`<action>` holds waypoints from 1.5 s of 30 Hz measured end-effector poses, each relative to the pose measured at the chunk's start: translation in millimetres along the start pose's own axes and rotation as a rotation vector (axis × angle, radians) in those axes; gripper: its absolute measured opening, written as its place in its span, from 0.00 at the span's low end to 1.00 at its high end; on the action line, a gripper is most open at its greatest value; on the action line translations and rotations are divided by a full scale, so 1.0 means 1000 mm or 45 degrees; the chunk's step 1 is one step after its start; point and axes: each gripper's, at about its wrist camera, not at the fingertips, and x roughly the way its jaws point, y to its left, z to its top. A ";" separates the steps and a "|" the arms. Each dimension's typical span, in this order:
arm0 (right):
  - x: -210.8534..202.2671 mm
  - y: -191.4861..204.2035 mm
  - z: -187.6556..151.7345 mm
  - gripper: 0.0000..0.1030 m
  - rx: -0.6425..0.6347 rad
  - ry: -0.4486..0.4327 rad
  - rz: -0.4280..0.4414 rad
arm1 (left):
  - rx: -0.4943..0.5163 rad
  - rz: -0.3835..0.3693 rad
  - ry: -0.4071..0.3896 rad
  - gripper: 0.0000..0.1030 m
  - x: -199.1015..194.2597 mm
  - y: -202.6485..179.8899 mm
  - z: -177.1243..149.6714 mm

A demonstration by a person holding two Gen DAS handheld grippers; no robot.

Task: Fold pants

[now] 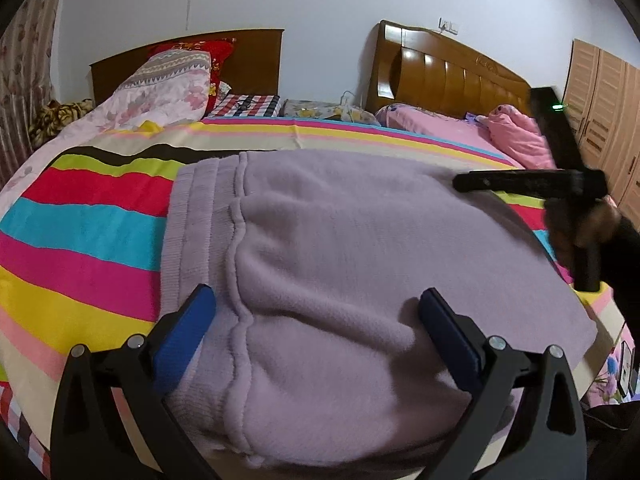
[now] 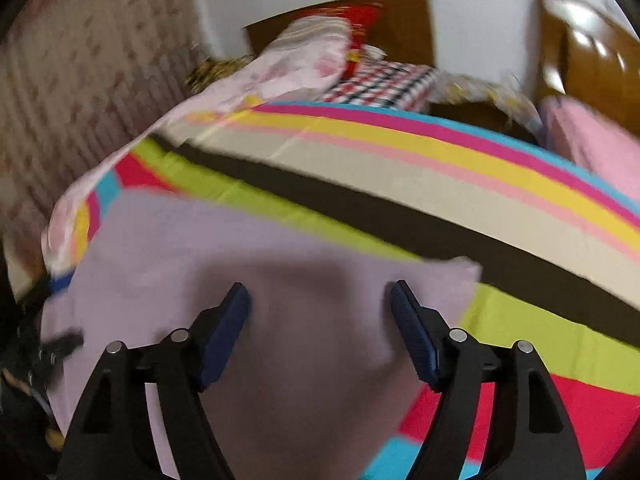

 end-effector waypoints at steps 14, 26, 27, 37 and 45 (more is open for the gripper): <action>-0.009 0.037 -0.014 0.84 -0.029 0.008 -0.175 | 0.018 0.013 -0.016 0.98 -0.001 -0.002 -0.002; -0.054 0.130 -0.104 0.86 -0.346 0.014 -0.101 | 0.025 0.038 -0.021 0.98 -0.001 -0.005 -0.002; -0.060 0.129 -0.106 0.86 -0.304 0.001 -0.101 | 0.028 0.041 -0.021 0.98 -0.001 -0.005 -0.002; -0.080 0.112 -0.142 0.87 -0.197 -0.038 -0.044 | 0.043 0.065 -0.020 0.99 0.000 -0.007 -0.001; -0.083 0.104 -0.156 0.90 -0.152 -0.065 -0.065 | 0.054 0.085 -0.018 0.99 0.000 -0.010 0.000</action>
